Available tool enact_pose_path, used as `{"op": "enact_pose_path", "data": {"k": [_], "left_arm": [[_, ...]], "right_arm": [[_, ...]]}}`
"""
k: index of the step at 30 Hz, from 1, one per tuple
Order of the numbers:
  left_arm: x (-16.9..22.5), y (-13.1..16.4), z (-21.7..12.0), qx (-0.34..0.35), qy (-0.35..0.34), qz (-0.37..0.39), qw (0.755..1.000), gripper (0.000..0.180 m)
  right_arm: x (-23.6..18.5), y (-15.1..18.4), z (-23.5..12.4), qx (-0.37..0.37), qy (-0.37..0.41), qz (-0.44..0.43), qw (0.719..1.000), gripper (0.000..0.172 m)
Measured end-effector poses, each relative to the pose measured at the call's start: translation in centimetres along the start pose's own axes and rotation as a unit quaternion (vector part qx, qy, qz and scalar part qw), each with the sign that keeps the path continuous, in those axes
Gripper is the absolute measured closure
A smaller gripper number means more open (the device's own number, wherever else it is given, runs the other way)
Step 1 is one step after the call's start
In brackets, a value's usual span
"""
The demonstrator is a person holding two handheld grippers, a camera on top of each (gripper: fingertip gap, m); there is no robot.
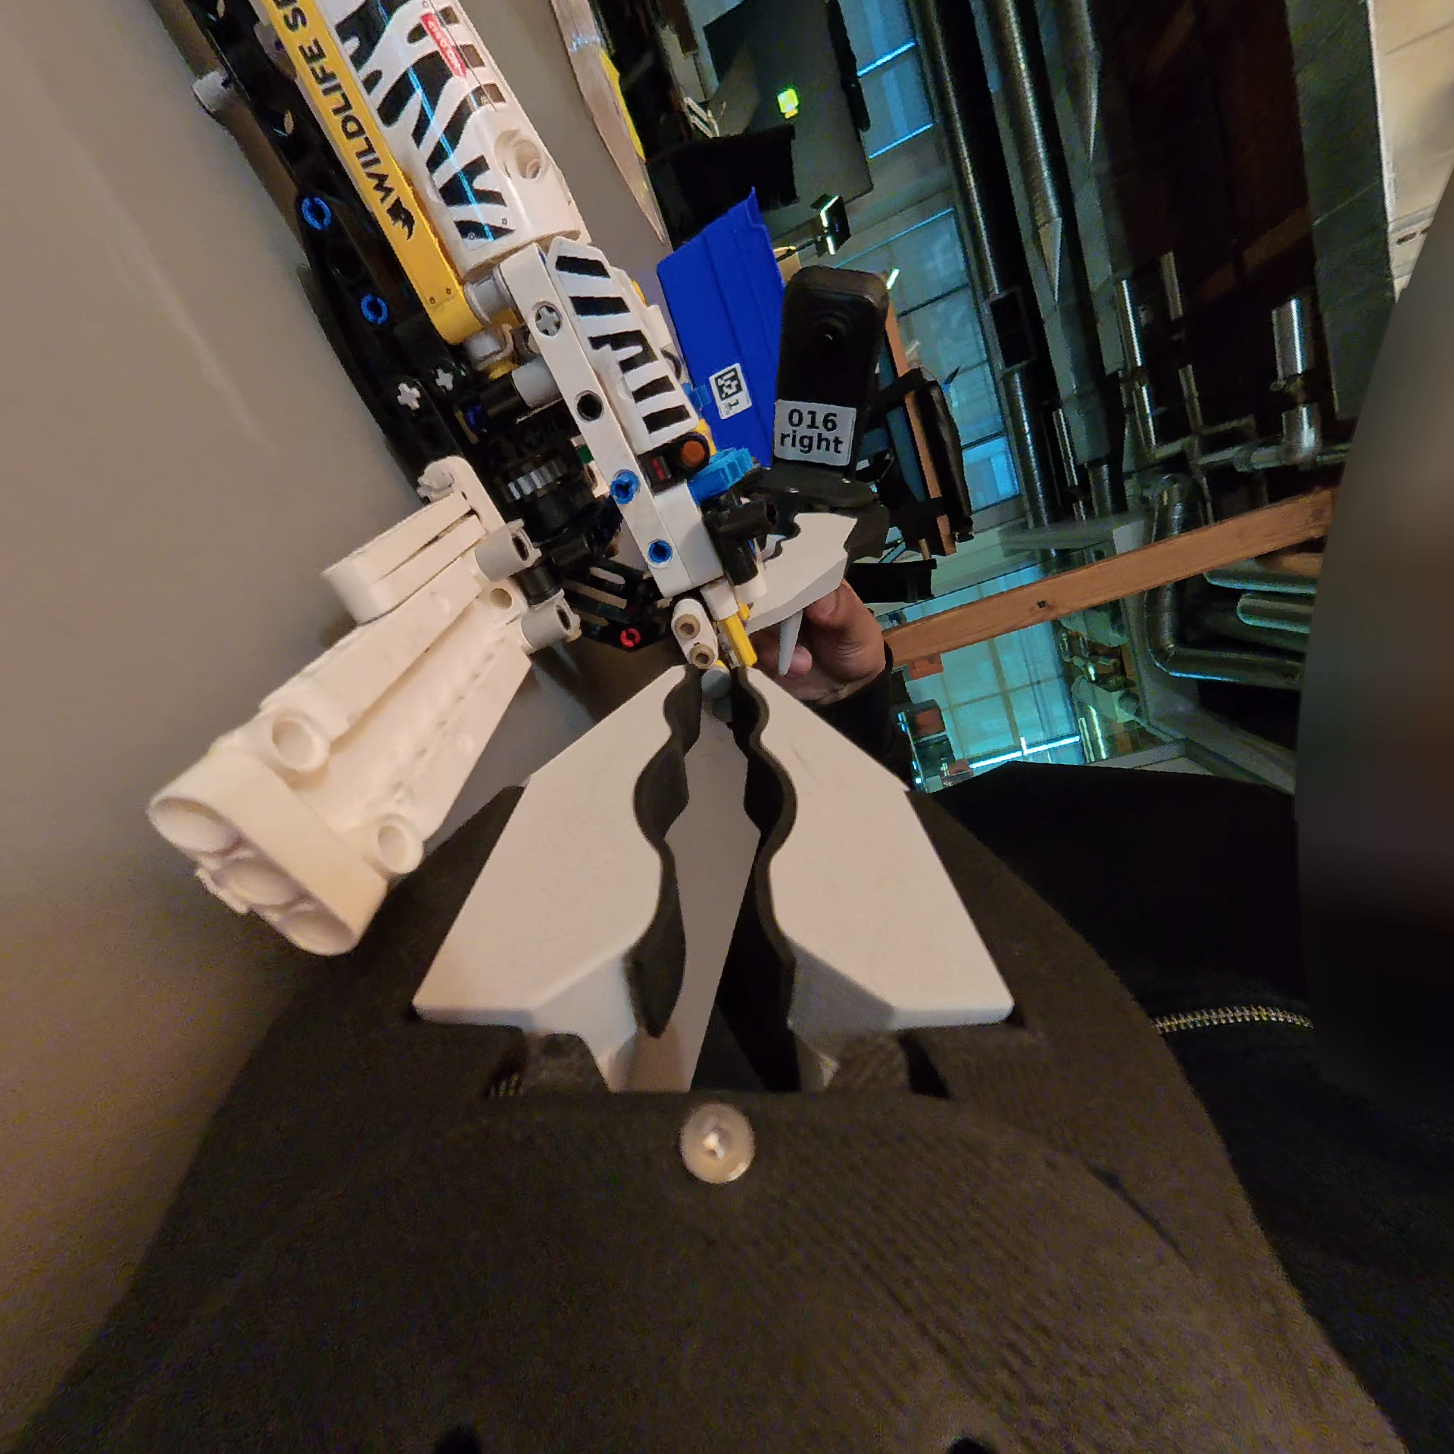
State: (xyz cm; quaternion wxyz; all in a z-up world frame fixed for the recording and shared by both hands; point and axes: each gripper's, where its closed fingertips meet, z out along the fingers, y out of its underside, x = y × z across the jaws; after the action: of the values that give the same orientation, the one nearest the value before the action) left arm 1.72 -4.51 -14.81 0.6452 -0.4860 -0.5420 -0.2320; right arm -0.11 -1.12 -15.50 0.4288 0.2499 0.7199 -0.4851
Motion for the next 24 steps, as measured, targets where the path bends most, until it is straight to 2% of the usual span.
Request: {"op": "enact_pose_path", "data": {"k": [5, 8, 11, 24], "left_arm": [[0.09, -0.33, 0.11, 0.014, 0.005, -0.003, 1.000, 0.176], [0.12, 0.07, 0.33, 0.008, 0.004, -0.003, 1.000, 0.163], [-0.21, 0.23, 0.47, 0.006, -0.012, 0.001, 1.000, 0.175], [-0.52, 0.14, 0.88, 0.002, -0.018, 0.002, 1.000, 0.175]], "right_arm": [[0.15, -0.26, 0.03, 0.006, 0.000, 0.008, 1.000, 0.167], [0.33, -0.55, -0.23, 0.014, 0.000, 0.012, 1.000, 0.167], [0.30, -0.45, -0.29, 0.009, -0.003, 0.014, 1.000, 0.167], [0.57, -0.60, -0.38, 0.010, -0.009, 0.035, 0.999, 0.167]]}}
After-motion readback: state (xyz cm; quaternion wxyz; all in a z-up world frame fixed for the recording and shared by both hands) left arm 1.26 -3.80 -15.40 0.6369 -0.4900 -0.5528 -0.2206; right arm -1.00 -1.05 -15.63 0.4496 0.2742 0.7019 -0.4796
